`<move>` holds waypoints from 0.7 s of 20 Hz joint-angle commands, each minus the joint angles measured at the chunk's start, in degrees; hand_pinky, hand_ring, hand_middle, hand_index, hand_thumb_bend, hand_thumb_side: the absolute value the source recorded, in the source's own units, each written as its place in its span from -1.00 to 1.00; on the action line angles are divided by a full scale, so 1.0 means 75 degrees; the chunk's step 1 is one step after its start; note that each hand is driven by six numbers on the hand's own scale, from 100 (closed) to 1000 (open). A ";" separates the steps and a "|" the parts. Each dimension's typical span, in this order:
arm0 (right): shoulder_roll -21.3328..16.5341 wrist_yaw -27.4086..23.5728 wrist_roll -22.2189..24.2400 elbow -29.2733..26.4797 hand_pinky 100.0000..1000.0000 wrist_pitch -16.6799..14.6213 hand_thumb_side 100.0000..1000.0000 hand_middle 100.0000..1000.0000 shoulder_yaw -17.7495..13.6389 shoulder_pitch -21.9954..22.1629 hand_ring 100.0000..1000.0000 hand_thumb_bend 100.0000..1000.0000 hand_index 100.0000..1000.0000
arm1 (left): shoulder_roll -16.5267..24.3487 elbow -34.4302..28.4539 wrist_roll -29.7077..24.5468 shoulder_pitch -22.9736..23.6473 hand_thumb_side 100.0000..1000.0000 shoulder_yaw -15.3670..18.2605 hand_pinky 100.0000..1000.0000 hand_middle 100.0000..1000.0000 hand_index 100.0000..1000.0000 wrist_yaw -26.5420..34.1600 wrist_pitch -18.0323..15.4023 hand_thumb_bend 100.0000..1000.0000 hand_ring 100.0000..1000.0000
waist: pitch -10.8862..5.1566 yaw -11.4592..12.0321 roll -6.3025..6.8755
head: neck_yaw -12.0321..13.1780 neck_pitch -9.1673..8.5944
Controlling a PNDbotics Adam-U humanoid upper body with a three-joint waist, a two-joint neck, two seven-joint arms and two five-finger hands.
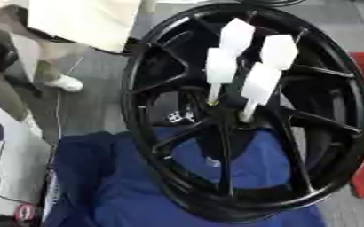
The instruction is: Pull the pin out of the wheel hub.
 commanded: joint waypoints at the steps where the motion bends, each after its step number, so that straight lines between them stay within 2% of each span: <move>1: -0.0281 -0.0021 0.0043 -0.0142 0.28 -0.0008 0.11 0.28 -0.0074 -0.0079 0.32 -1.00 0.41 | 0.0076 -0.0158 0.0028 -0.0005 0.43 0.0084 0.47 0.44 0.59 -0.0069 -0.0004 -0.99 0.60 | -0.0091 -0.0007 -0.0003 | -0.0195 -0.0290; 4: -0.0302 -0.0055 0.0055 -0.0150 0.28 -0.0008 0.11 0.28 -0.0066 -0.0102 0.32 -1.00 0.41 | 0.0086 -0.0158 0.0017 -0.0014 0.43 0.0074 0.47 0.44 0.59 -0.0083 -0.0014 -1.00 0.60 | -0.0045 -0.0014 0.0006 | -0.0330 -0.0408; 14: -0.0340 -0.0095 0.0136 -0.0106 0.28 0.0014 0.12 0.29 -0.0021 -0.0177 0.32 -1.00 0.42 | 0.0099 -0.0158 -0.0015 -0.0033 0.43 0.0059 0.47 0.44 0.59 -0.0095 -0.0021 -1.00 0.60 | -0.0008 -0.0015 0.0011 | -0.0447 -0.0531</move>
